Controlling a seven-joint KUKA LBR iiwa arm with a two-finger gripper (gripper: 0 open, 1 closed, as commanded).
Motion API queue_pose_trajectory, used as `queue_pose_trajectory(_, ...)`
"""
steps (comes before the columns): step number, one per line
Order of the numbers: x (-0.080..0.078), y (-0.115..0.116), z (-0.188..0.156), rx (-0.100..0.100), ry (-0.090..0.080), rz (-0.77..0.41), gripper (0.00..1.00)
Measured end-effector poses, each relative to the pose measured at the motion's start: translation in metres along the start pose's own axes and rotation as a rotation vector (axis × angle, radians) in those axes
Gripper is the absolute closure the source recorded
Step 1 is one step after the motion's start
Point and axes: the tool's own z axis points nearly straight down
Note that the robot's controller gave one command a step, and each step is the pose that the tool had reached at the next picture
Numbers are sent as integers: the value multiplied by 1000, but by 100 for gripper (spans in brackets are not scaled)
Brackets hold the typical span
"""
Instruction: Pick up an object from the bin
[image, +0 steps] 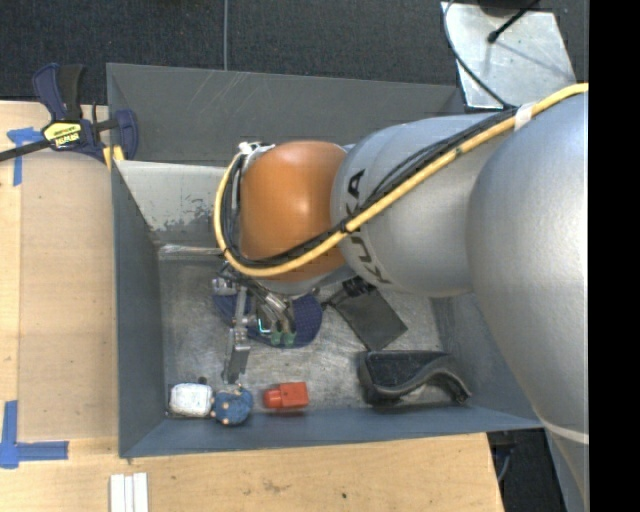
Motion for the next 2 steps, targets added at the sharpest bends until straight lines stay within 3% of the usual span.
queue_pose_trajectory(1,-50,-108,45,-2,-13,-36,0)
queue_pose_trajectory(2,-77,-118,57,-6,-17,-50,0)
